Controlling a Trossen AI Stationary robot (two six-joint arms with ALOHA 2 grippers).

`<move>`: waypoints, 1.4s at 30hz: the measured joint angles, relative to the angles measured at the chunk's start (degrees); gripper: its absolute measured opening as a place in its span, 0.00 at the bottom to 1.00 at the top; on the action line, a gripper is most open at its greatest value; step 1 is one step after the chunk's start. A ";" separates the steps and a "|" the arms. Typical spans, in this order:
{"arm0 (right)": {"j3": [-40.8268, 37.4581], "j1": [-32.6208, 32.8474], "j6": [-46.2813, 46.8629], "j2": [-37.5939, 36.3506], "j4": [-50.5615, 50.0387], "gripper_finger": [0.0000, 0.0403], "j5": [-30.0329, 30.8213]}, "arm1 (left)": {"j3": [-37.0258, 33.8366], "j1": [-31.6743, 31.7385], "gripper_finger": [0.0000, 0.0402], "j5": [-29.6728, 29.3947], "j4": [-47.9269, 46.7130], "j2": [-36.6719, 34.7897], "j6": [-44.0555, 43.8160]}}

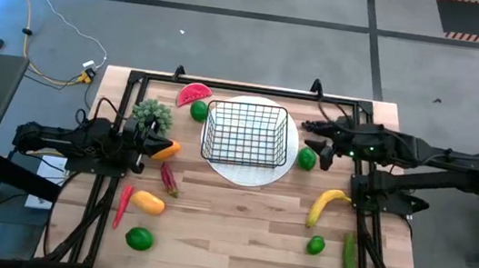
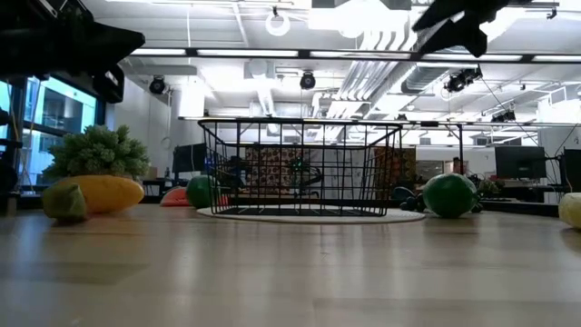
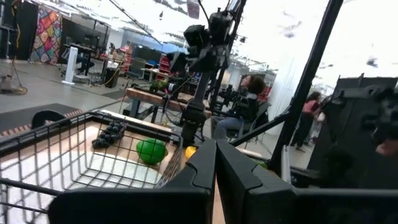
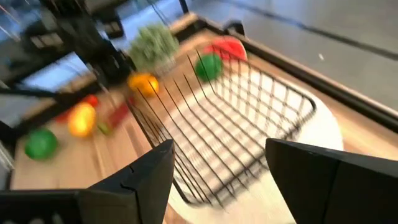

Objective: Build produce basket
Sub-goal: Put the yellow banana into the black wire basket

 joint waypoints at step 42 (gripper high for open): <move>-0.16 0.00 -6.30 -7.26 -1.57 0.56 -1.09 | 37.83 0.02 0.00 -8.34 2.72 38.34 5.69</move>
